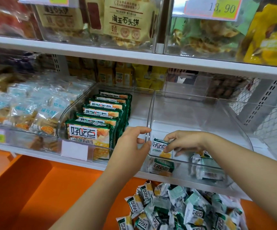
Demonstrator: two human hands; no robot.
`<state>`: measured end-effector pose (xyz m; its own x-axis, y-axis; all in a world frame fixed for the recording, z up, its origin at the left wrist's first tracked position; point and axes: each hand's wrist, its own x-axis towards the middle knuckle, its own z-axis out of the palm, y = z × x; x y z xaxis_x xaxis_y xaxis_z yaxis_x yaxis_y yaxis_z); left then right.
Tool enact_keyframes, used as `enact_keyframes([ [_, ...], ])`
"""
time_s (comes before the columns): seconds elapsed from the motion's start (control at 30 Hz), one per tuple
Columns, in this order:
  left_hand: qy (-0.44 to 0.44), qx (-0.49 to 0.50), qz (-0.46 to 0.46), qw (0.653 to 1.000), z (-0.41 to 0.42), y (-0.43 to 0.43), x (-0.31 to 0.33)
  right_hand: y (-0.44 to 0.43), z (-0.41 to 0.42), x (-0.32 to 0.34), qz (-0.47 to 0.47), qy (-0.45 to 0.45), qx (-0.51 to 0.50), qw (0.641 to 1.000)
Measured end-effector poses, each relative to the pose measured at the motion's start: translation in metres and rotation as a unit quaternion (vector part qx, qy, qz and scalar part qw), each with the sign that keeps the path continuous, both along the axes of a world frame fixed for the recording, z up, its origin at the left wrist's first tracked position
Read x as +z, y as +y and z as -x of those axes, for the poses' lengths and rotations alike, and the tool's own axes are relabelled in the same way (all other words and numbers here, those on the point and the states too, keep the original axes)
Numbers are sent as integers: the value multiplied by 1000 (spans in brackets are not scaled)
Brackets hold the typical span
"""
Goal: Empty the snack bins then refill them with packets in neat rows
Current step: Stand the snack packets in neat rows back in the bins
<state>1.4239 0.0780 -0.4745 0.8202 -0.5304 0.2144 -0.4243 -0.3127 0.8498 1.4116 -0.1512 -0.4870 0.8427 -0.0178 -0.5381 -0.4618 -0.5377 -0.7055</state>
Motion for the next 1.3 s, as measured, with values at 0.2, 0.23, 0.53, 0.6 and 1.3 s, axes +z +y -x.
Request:
enact_keyframes([
  [0.2, -1, -4, 3, 1000, 0, 0, -2, 10, 6, 11, 119, -62, 38, 990],
  [0.23, -2, -6, 4, 1000, 0, 0, -1, 13, 7, 12, 131, -79, 47, 987],
  [0.53, -8, -10, 7, 1000, 0, -1, -2, 9, 13, 6, 166, -122, 71, 976],
  [0.6, -6, -10, 5, 1000, -1, 0, -2, 7, 13, 5, 131, -89, 46, 986],
  [1.3, 11, -17, 11, 1000, -2, 2, -2, 11, 22, 18, 29, 70, 65, 995],
])
